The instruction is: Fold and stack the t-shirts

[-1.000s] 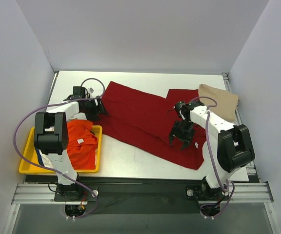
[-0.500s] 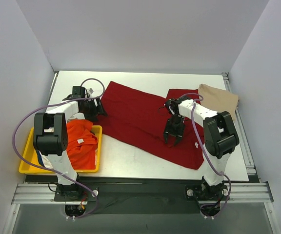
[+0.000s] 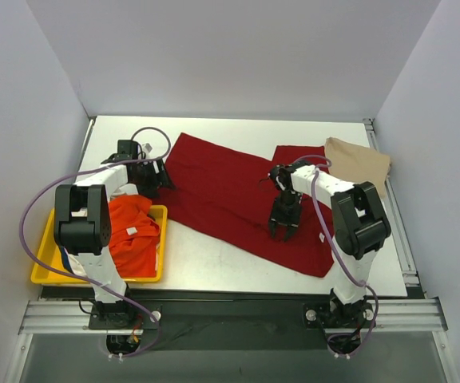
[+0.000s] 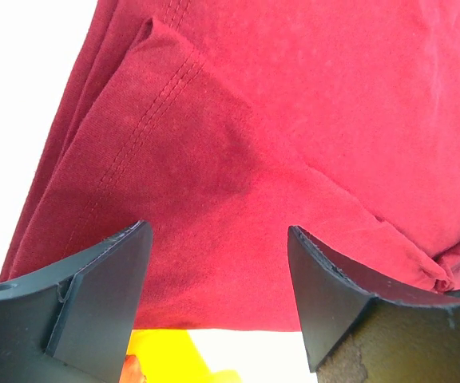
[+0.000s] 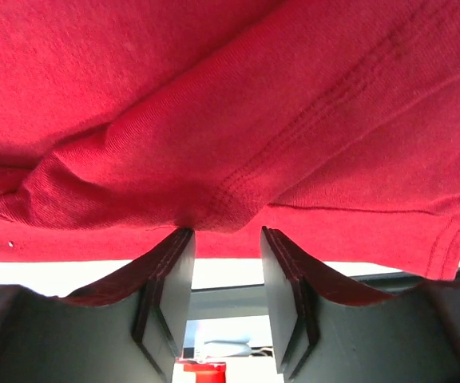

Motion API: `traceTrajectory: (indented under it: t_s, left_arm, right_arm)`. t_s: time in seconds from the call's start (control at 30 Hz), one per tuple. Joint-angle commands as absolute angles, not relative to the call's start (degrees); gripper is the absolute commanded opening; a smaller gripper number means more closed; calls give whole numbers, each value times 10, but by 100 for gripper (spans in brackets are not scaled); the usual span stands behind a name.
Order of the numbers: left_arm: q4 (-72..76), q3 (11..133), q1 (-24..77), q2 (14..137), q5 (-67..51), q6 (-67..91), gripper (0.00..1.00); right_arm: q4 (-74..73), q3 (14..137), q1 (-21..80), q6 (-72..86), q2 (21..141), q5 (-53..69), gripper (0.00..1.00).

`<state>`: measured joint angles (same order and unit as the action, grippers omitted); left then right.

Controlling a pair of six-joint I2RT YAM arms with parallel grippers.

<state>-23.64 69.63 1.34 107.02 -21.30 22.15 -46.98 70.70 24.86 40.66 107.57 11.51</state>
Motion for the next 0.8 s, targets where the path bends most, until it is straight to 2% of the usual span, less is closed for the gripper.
traceTrajectory:
  t_s: [0.0,0.27,0.5,0.77]
  left_arm:
    - [-241,729,7,1054,-218,211,79]
    - [-240,728,5,1057,-220,211,79]
    - [-240,728,4,1057,-221,210,80]
    - [-242,724,4,1058,-221,208,80]
  right_arm:
    - [-484,705,251,401,1089,102,38]
    - [-480,710,251,390,1112,95,26]
    - [-483,722,250,391,1094,92,10]
    - [-513,784,244,381,1100,77,0]
